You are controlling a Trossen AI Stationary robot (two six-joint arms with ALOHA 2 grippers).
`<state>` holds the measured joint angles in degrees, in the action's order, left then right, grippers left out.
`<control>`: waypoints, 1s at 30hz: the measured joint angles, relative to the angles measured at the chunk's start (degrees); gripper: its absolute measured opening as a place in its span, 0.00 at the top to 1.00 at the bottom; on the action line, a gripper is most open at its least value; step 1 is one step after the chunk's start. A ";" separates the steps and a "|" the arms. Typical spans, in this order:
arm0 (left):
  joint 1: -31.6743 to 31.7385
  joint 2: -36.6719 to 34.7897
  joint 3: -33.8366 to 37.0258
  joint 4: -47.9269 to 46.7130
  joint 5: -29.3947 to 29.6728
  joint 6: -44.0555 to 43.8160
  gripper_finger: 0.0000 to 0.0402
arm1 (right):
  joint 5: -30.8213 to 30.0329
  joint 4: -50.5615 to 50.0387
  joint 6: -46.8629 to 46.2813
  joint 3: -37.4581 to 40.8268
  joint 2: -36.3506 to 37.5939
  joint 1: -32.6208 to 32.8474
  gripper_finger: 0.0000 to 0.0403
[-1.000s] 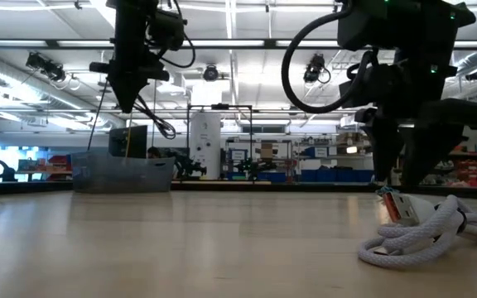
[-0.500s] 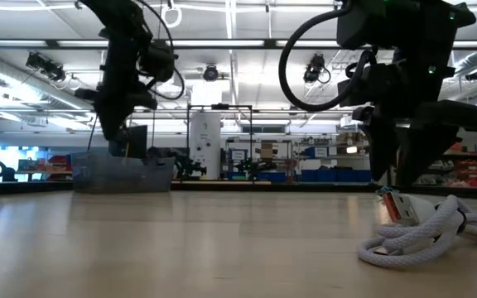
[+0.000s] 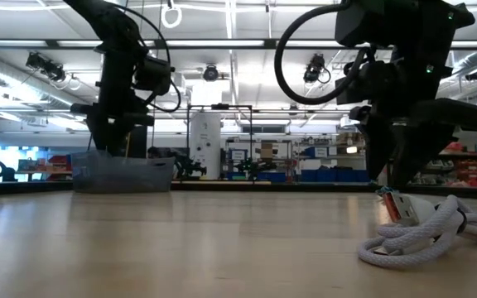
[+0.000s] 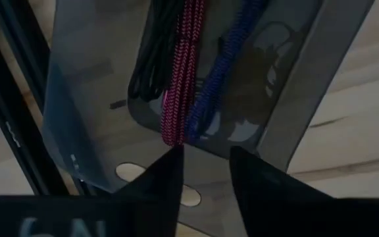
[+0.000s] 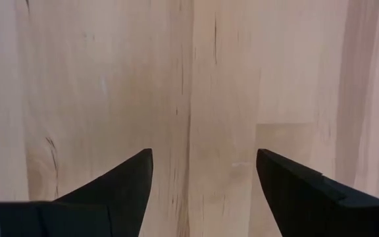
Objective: Pick and place USB-C Cables
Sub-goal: Put the dark blue USB cable into the black bin, then put the white USB cable into the black bin
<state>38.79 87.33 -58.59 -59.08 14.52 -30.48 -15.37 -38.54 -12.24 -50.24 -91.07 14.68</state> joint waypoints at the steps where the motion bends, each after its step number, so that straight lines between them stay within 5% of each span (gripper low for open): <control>1: 0.00 0.00 0.00 0.03 0.02 0.07 0.63 | 0.02 0.03 -0.01 0.00 -0.02 0.00 0.31; 7: -0.01 0.00 -2.99 -1.74 -0.77 1.38 0.52 | -0.02 0.47 0.21 0.00 -0.02 -0.09 0.31; 14: -4.36 0.00 -15.21 -1.36 -6.30 4.60 0.52 | -1.58 -0.18 3.32 -1.04 -0.06 -0.04 0.31; 23: -22.37 -0.04 -28.46 9.81 -5.59 15.09 0.55 | -1.73 -3.07 7.44 -5.65 2.50 3.44 0.31; 30: -39.50 0.10 -28.64 21.25 -1.74 11.00 0.55 | -12.76 -6.73 10.74 -5.19 4.69 1.89 0.31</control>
<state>-0.71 87.43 -87.23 -37.83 12.79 -19.48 -28.13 -45.27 -1.50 -55.42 -86.38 16.57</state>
